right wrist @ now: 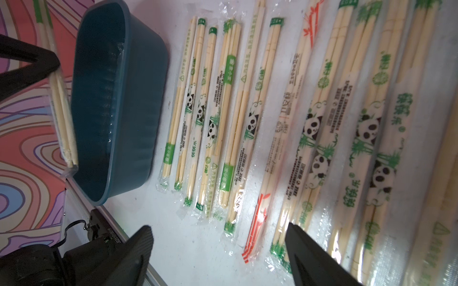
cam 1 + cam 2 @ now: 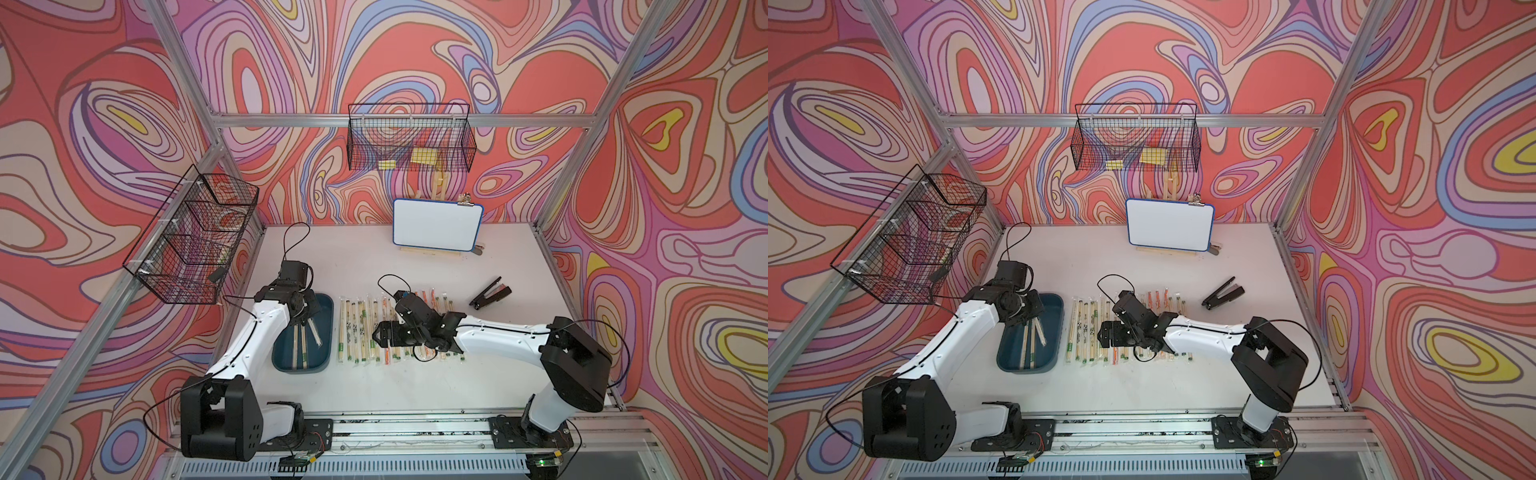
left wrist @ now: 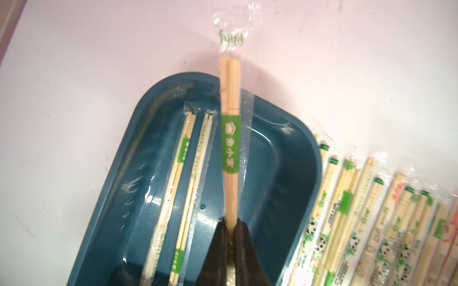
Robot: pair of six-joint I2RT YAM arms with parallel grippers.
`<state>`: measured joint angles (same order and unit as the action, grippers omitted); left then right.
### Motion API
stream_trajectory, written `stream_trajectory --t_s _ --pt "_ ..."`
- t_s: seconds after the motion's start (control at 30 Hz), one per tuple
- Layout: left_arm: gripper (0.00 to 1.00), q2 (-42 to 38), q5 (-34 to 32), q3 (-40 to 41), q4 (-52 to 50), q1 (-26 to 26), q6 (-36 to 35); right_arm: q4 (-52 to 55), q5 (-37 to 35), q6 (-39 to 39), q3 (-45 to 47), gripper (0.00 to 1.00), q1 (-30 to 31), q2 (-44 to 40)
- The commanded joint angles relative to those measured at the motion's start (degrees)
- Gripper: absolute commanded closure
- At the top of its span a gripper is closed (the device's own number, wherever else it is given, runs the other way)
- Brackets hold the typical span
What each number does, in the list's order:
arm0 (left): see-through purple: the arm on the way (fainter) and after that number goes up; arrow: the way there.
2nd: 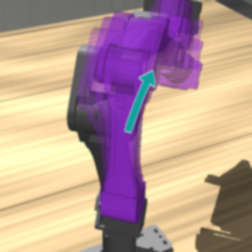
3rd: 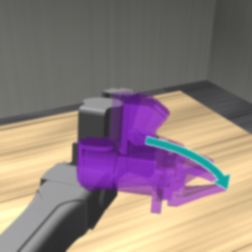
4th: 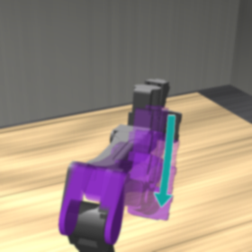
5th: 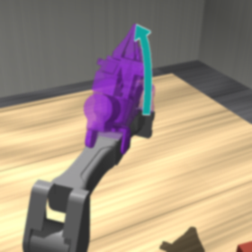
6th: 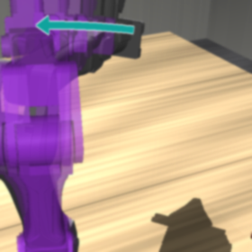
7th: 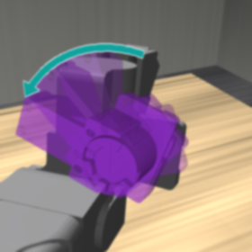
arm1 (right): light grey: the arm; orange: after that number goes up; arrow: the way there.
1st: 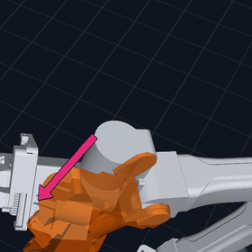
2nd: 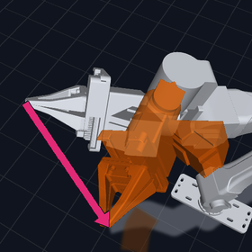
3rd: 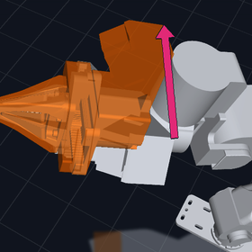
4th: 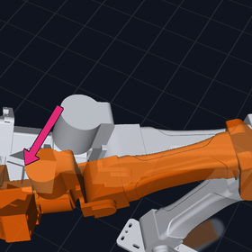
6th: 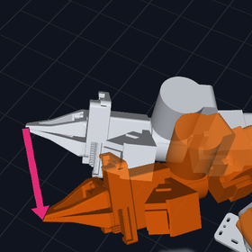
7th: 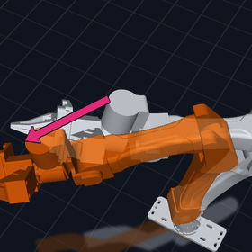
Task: Take the paired disposable chopsticks out of the storage box
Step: Pick up the paired disposable chopsticks from the storage box.
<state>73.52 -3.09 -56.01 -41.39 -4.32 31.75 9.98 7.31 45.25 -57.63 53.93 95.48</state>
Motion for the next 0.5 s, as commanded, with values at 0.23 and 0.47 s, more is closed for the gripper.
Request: stream_trajectory --t_s 0.23,0.47 --pt "1.00 4.9 -7.6 -9.2 -5.7 -14.7 -3.8 2.4 -1.7 -0.7 -2.2 0.11 0.0 0.4" --pt "1.00 9.8 -9.8 -7.7 -3.7 -19.1 -0.4 3.7 -3.0 -0.6 -1.5 0.11 0.0 -1.1"
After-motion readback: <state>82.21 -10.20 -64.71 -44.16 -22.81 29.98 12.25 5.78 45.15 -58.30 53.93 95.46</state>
